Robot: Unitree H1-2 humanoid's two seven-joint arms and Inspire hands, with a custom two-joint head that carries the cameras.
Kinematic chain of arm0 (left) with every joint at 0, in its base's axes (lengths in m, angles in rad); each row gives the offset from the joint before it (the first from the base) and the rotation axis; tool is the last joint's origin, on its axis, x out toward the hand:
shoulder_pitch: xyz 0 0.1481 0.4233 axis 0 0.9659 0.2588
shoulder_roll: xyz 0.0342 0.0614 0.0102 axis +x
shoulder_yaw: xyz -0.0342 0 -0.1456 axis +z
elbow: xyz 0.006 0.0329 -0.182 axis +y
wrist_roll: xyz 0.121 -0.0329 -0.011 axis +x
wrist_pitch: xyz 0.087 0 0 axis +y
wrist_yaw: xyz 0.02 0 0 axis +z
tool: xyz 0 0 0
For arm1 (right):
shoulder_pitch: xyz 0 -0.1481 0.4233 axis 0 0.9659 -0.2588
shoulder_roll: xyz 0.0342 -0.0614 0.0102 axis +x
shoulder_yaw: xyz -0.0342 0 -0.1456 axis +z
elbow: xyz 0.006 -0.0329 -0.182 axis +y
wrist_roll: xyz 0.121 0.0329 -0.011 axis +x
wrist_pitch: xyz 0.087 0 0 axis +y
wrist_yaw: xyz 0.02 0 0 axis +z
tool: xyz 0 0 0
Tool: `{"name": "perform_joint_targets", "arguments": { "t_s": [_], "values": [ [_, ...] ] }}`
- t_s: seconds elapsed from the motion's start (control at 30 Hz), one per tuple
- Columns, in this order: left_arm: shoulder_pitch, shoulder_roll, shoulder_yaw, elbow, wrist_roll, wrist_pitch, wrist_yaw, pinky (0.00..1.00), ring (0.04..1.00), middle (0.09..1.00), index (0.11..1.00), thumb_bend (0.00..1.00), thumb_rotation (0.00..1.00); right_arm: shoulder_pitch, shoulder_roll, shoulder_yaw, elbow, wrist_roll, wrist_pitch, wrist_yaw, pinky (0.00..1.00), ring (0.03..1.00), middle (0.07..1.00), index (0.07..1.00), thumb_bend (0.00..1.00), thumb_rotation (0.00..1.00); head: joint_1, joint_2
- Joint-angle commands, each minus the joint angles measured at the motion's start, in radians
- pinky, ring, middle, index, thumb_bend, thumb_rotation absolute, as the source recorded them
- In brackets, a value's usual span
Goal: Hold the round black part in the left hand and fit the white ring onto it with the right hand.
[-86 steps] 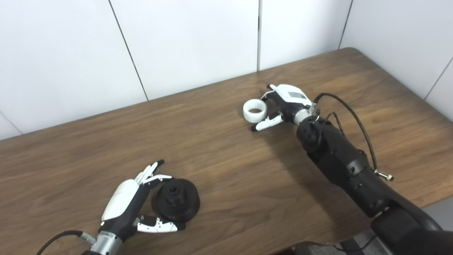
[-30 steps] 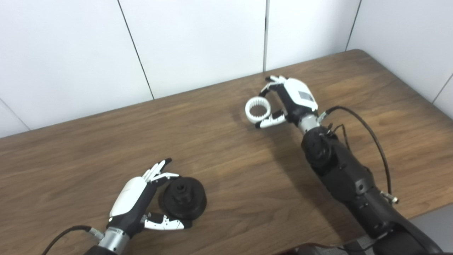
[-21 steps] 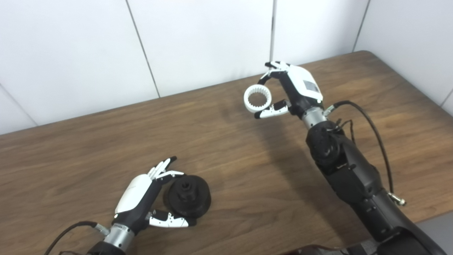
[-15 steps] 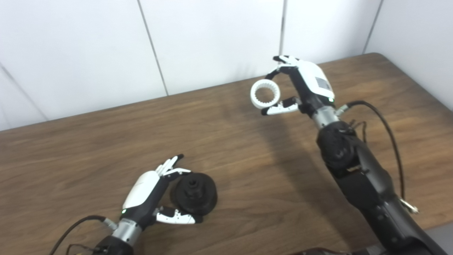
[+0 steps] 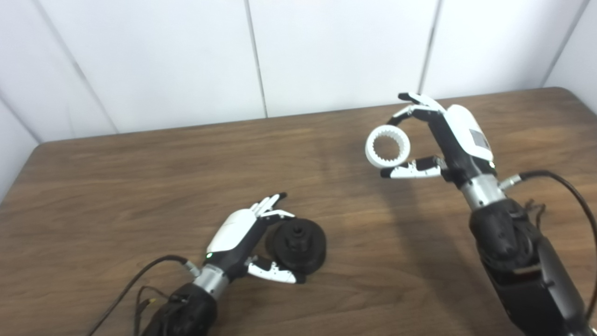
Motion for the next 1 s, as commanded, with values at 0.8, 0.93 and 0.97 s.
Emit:
{"name": "perform_joint_targets", "arguments": {
  "t_s": [0.8,0.93,0.97],
  "values": [
    [-0.033,-0.008,-0.006,0.002,0.020,0.000,0.003,0.97,1.000,1.000,0.667,0.95,0.33,0.056,0.101,0.116,-0.187,-0.004,-0.060,0.163,0.88,0.914,0.874,0.492,0.52,0.15,0.039,0.017],
    [-0.033,-0.009,-0.008,0.001,0.023,-0.003,0.004,0.97,1.000,1.000,0.668,0.95,0.34,0.074,0.112,0.132,-0.177,-0.017,-0.074,0.166,0.88,0.904,0.871,0.492,0.52,0.15,0.040,0.019],
    [-0.032,-0.009,-0.009,-0.001,0.024,0.001,0.002,0.97,1.000,1.000,0.668,0.95,0.34,0.077,0.114,0.135,-0.175,-0.017,-0.076,0.166,0.89,0.903,0.872,0.492,0.52,0.15,0.040,0.019]
  ]
}}
